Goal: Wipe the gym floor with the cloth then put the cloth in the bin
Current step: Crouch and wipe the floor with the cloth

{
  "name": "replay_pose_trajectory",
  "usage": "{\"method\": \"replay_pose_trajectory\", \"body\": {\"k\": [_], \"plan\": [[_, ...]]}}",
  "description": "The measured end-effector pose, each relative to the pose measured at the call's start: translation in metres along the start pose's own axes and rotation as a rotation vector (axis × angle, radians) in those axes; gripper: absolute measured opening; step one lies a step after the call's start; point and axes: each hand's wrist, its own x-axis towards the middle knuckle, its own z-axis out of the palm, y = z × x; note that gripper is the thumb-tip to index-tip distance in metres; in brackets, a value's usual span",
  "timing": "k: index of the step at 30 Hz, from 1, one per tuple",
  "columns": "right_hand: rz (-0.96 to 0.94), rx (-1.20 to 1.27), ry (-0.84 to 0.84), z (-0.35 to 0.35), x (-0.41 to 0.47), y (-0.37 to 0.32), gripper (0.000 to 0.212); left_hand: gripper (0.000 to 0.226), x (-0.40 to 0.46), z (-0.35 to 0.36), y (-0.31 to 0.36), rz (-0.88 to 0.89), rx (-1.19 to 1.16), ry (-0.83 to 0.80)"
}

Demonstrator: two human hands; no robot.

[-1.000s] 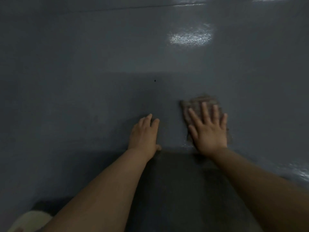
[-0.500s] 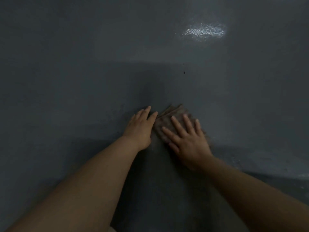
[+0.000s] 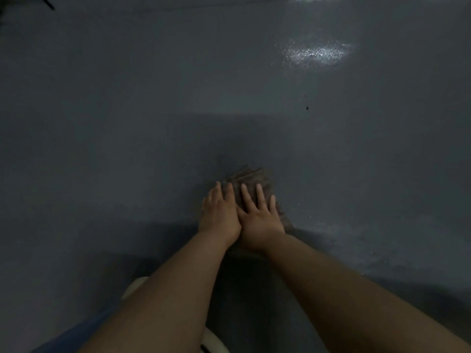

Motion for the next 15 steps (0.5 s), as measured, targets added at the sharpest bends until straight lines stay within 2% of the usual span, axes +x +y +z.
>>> {"method": "replay_pose_trajectory", "body": {"k": [3, 10, 15], "plan": [[0.019, 0.054, 0.042, -0.019, -0.021, 0.003, 0.059, 0.082, -0.021, -0.012, -0.007, -0.015, -0.009, -0.010], [0.248, 0.205, 0.142, -0.045, -0.110, -0.002, 0.046, 0.072, -0.080, -0.049, 0.007, 0.100, -0.073, 0.070], [0.293, 0.221, 0.200, -0.061, -0.153, -0.025, 0.042, 0.070, -0.122, -0.051, 0.002, 0.169, -0.067, 0.094]]}}
